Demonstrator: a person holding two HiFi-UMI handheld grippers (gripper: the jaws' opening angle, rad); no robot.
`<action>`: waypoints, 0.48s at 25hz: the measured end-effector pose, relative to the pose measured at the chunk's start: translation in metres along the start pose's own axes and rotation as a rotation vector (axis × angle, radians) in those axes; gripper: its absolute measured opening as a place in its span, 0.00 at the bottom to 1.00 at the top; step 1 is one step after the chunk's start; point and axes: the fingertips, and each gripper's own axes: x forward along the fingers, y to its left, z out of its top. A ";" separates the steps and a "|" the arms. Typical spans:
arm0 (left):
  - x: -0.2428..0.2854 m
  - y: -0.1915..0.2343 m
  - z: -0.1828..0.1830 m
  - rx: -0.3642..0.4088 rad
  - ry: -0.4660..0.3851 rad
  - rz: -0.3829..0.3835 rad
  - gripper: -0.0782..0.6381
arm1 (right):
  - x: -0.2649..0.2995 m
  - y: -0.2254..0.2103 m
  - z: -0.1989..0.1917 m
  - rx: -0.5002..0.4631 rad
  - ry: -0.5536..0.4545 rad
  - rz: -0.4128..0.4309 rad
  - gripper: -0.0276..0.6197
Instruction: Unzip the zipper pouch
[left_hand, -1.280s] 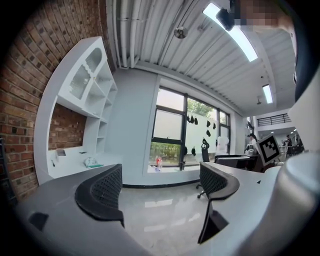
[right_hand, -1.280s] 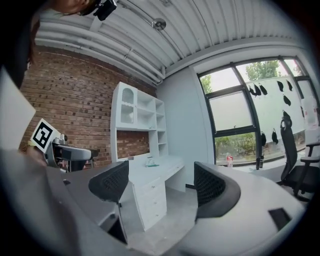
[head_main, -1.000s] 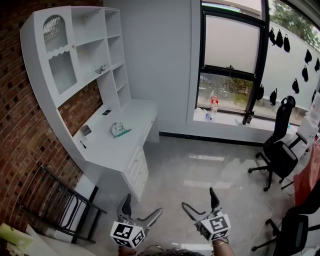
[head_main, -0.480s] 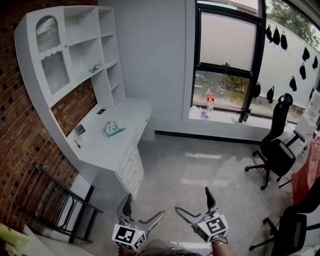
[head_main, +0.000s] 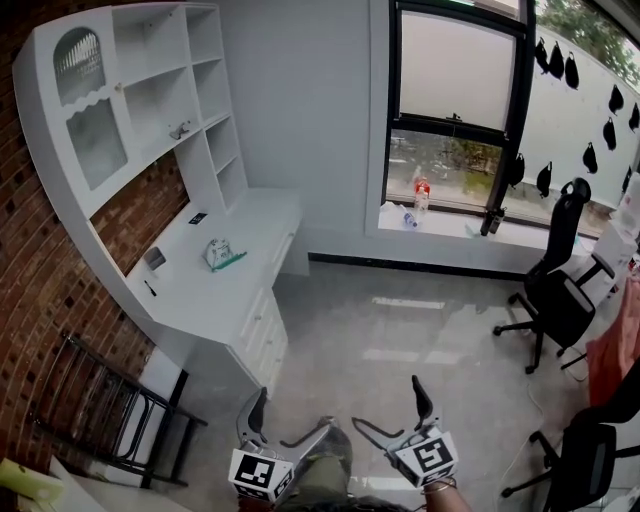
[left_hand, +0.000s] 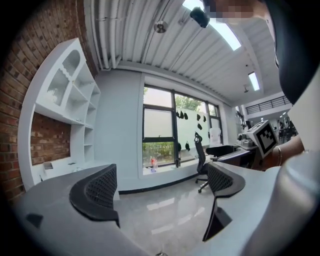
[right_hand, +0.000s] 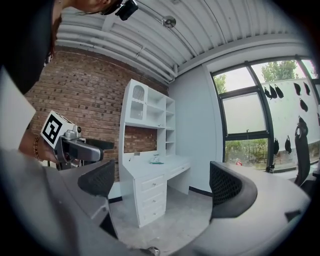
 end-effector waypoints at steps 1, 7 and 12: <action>0.005 0.003 -0.002 -0.005 0.001 0.000 0.90 | 0.005 -0.002 -0.003 -0.006 0.003 0.006 0.92; 0.059 0.036 -0.005 -0.068 -0.009 -0.015 0.90 | 0.048 -0.035 -0.008 -0.059 0.006 -0.011 0.92; 0.115 0.083 -0.009 -0.045 0.022 0.001 0.90 | 0.100 -0.066 -0.004 -0.095 0.021 0.005 0.92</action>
